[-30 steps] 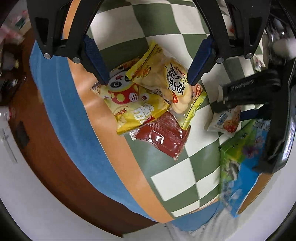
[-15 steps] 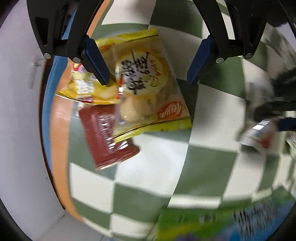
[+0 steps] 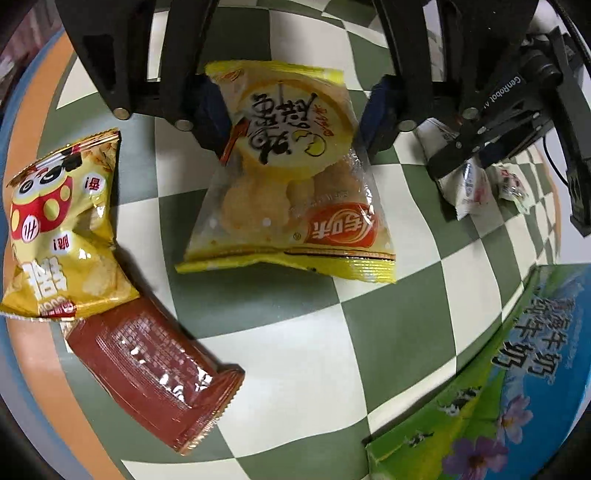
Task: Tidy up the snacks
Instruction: 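Grasp the yellow egg-cake bag with the right tool while the left tool grasps the oat cookie pack, then carry both packets into the box and release them beside the others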
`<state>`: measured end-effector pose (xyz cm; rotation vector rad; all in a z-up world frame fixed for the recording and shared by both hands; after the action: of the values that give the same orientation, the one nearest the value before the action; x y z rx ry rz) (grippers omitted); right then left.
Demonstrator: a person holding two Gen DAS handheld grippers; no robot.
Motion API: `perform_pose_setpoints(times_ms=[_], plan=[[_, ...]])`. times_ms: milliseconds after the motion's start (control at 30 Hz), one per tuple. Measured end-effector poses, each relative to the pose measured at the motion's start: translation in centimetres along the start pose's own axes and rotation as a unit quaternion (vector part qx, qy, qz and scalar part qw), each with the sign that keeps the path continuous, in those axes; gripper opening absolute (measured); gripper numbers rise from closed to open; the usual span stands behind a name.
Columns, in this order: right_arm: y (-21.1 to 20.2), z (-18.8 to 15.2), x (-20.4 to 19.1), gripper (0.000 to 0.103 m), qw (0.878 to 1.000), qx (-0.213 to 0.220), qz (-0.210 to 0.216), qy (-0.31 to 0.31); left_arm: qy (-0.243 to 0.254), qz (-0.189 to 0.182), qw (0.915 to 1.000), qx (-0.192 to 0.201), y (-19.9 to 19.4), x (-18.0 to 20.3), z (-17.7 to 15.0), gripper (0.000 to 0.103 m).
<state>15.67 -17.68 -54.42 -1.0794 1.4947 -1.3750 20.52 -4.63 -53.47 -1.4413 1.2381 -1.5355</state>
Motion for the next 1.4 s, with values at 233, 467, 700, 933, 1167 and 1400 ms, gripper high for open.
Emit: perform_pose_setpoints(times_ms=[233, 467, 700, 933, 1167, 1400], plan=[[-0.4, 0.4, -1.2, 0.078, 0.999, 0.018, -0.033, -0.005, 0.01, 0.006, 0.9999, 0.006, 1.6, 0.8, 1.1, 0.069], [0.5, -0.9, -1.9, 0.075, 0.998, 0.039, -0.045, 0.011, -0.007, 0.004, 0.9993, 0.036, 0.3, 0.7, 0.6, 0.048], [0.6, -3.5, -3.1, 0.05, 0.996, 0.071, -0.05, 0.002, -0.013, 0.003, 0.9986, 0.052, -2.8, 1.3, -0.2, 0.043], [-4.7, -3.9, -6.1, 0.049, 0.995, 0.101, 0.022, -0.009, -0.01, -0.038, 0.9942, 0.1, -9.9, 2.3, 0.2, 0.043], [-15.2, -0.8, -11.3, 0.049, 0.979, 0.168, 0.106, -0.037, 0.008, -0.078, 0.9796, 0.185, -20.6, 4.1, 5.0, 0.043], [-23.3, 6.6, -14.4, 0.049, 0.962, 0.237, 0.12, -0.062, 0.012, -0.031, 0.9761, 0.215, -26.2, 2.3, 13.7, 0.043]])
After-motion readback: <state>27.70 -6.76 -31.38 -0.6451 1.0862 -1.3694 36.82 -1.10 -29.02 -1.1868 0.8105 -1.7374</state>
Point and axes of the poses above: each gripper's, at about its wrist camera, not at the fingertips, and y roughly the way its jaws point, x to its right, z to its top, the point moved 10 cm from there along y, roughly the way its jaws point, and after that the axes turned 12 degrees about -z, right-handed, at the moved point
